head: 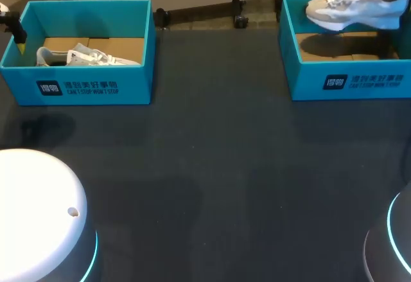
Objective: Take the shoe out of the shoebox, open the shoe tongue, remove and reinsert the insole, then place the shoe into the shoebox
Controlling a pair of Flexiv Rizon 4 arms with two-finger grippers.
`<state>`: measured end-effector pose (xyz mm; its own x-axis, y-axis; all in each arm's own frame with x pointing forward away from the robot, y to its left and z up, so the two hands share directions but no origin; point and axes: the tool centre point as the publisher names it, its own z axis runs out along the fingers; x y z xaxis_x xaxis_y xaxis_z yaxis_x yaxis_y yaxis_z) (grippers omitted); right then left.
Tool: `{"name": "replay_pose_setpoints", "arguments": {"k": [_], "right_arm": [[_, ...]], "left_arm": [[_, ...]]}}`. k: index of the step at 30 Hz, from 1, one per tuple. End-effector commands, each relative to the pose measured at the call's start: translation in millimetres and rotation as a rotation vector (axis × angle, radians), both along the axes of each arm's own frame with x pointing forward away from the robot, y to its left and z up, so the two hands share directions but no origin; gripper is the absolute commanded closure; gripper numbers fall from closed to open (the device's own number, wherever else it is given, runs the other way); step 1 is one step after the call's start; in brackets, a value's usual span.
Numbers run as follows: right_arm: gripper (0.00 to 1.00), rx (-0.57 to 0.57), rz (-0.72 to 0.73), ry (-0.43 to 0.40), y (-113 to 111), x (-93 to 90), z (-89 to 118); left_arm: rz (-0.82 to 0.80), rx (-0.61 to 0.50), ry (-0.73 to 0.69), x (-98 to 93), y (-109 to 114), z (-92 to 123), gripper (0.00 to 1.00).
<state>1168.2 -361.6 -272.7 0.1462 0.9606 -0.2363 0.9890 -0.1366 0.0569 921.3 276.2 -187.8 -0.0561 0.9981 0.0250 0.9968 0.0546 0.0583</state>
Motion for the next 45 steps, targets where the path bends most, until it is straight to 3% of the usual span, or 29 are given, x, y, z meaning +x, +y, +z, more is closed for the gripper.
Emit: {"name": "replay_pose_setpoints", "arguments": {"k": [1,9,15,17,19,26,38,45], "right_arm": [[1.0,-0.012,0.007,-0.036,3,-20.3,47],[1.0,-0.026,0.009,-0.064,-3,-28.2,88],[1.0,-0.027,0.015,-0.075,5,-53.6,125],[1.0,-0.027,0.015,-0.075,5,-53.6,125],[1.0,-0.029,0.026,-0.085,14,-79.3,147],[1.0,-0.002,0.038,-0.103,39,-131.9,177],[1.0,-0.036,0.042,-0.134,106,-223.2,202],[1.0,-0.046,0.05,-0.155,143,-273.5,204]], "left_arm": [[-0.001,0.002,-0.001,-0.7,0,0,0.0],[-0.001,0.002,-0.001,-0.7,0,0,0.0],[-0.001,0.002,-0.001,-0.7,0,0,0.0],[-0.001,0.002,-0.001,-0.7,0,0,0.0],[-0.001,0.002,-0.001,-0.7,0,0,0.0],[-0.001,0.002,-0.001,-0.7,0,0,0.0],[-0.001,0.002,-0.001,-0.7,0,0,0.0],[-0.001,0.002,-0.001,-0.7,0,0,0.0]]}}
